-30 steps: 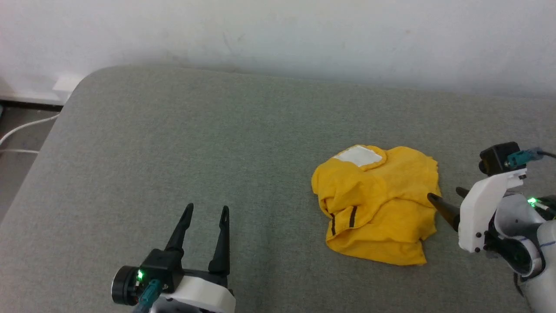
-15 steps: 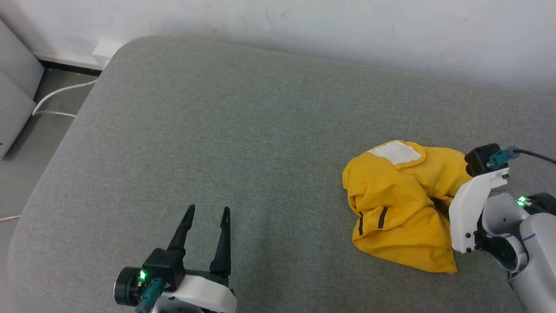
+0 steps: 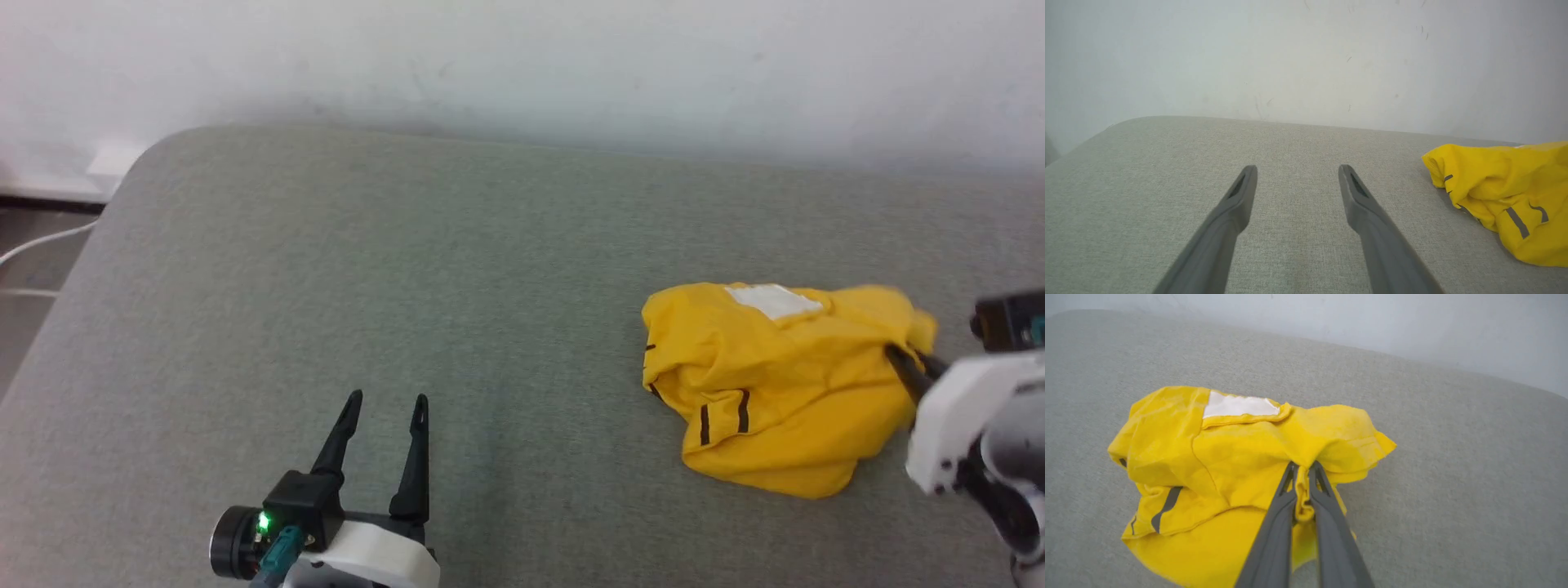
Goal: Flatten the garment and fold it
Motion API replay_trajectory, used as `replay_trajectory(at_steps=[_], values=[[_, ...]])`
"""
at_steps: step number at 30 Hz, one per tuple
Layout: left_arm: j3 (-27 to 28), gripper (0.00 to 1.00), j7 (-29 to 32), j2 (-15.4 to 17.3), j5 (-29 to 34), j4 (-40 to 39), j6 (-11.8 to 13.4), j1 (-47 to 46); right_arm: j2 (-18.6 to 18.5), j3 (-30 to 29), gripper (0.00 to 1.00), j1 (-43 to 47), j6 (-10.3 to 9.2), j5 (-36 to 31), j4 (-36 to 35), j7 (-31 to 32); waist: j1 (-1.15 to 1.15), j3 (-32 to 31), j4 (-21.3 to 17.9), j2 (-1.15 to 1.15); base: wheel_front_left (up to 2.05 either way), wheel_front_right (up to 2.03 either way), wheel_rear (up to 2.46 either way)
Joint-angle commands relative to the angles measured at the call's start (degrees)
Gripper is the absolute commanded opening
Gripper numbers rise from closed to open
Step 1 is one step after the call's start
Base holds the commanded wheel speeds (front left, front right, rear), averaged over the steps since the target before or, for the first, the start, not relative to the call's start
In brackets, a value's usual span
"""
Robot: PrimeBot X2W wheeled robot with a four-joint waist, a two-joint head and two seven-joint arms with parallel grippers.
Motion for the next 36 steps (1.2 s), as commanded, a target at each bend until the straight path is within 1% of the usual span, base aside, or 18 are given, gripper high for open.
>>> replay_trajectory(at_steps=[1, 3, 5, 6, 7, 9, 12, 16, 17, 19, 21, 23, 25, 29, 32, 36], values=[[0.08, 1.0, -0.27, -0.29, 0.87, -0.18, -0.34, 0.3, 1.04, -1.69, 0.0, 2.92, -0.05, -1.39, -1.5, 0.48, 0.01, -1.31, -3.21, 0.0, 0.0, 0.0, 0.0], [0.03, 1.0, -0.27, -0.34, 0.93, -0.26, -0.45, 0.29, 2.65, -3.85, 0.0, 6.13, -0.05, -2.74, -3.16, 0.8, 0.01, -1.4, -4.45, 0.0, 0.0, 0.0, 0.0], [-0.14, 1.0, -0.27, -0.38, 1.02, -0.07, -0.82, 0.07, 4.45, -4.37, 0.0, 8.78, -0.05, -2.9, -3.58, 1.18, 0.01, -1.23, -5.62, 0.0, 0.0, 0.0, 0.0], [-0.43, 1.0, -0.27, -0.39, 1.15, 0.17, -1.09, -0.13, 5.05, -4.49, 0.64, 9.68, -0.05, -3.14, -3.44, 0.86, 0.01, -1.17, -6.07, 0.0, 0.0, 0.0, 0.0], [-0.78, 1.0, -0.27, -0.4, 1.3, 0.43, -1.34, -0.36, 5.49, -4.5, 1.0, 10.32, -0.05, -3.58, -3.09, 0.39, 0.01, -1.18, -6.47, 0.0, 0.0, 0.0, 0.0], [-1.36, 1.0, -0.27, -0.44, 1.54, 0.79, -1.6, -0.82, 5.58, -3.75, 1.0, 10.98, -0.05, -5.21, -2.73, -1.08, 0.01, -1.22, -7.26, 0.0, 0.0, 0.0, 0.0], [-1.99, 1.0, -0.27, -0.47, 1.23, 1.33, -2.02, -1.23, 7.52, -4.01, 1.0, 10.56, -0.05, -4.87, -4.1, -4.87, 0.01, -1.53, -8.56, 0.0, 0.0, 0.0, 0.0], [-5.2, 1.0, -0.06, -0.51, 0.57, 4.24, -4.12, -2.51, 8.76, -5.2, 1.0, 11.04, -0.05, -5.08, -8.57, -11.11, 0.01, -1.62, -9.92, 0.0, 0.0, 0.0, 0.0], [-6.28, 1.0, 0.78, -0.52, 0.35, 5.16, -4.63, -3.18, 9.08, -5.6, 1.0, 11.36, -0.05, -5.5, -9.8, -12.46, 0.01, -1.53, -10.37, 0.0, 0.0, 0.0, 0.0], [-8.75, 1.0, 3.82, -0.53, 0.18, 6.87, -5.52, -5.04, 10.04, -6.64, 1.0, 12.01, -0.05, -6.5, -12.15, -14.87, 0.01, -1.09, -11.34, 0.0, 0.0, 0.0, 0.0], [-11.16, 1.0, 8.15, -0.54, -0.51, 8.48, -6.22, -7.16, 11.07, -7.51, 1.0, 12.43, -0.05, -7.78, -14.03, -16.73, 0.01, -0.39, -12.49, 0.0, 0.0, 0.0, 0.0], [-13.3, 1.0, 11.63, -0.55, -2.81, 9.2, -6.58, -9.6, 12.15, -7.87, 1.0, 12.64, -0.05, -8.91, -15.42, -18.07, 0.01, 0.55, -13.71, 0.0, 0.0, 0.0, 0.0], [-16.19, 1.0, 16.06, -0.56, -3.53, 10.52, -6.83, -12.41, 13.15, -7.84, 1.0, 12.87, -0.05, -9.5, -16.08, -18.47, 0.01, 1.64, -14.92, 0.0, 0.0, 0.0, 0.0], [-20.9, 1.0, 22.98, -0.57, -4.96, 13.12, -7.14, -17.99, 14.16, -7.52, 1.0, 12.65, -0.05, -10.45, -16.04, -18.69, 0.01, 3.85, -17.34, 0.0, 0.0, 0.0, 0.0], [-23.83, 1.0, 26.19, -0.57, -6.53, 14.91, -7.33, -21.47, 14.76, -7.79, 1.0, 12.28, -0.05, -10.54, -15.37, -18.74, 0.01, 5.03, -18.64, 0.0, 0.0, 0.0, 0.0], [-26.25, 1.0, 28.61, -0.57, -7.03, 18.28, -7.28, -24.84, 15.54, -8.91, 1.0, 11.93, -0.05, -10.49, -14.3, -19.16, 0.01, 5.89, -19.6, 0.0, 0.0, 0.0, 0.0]])
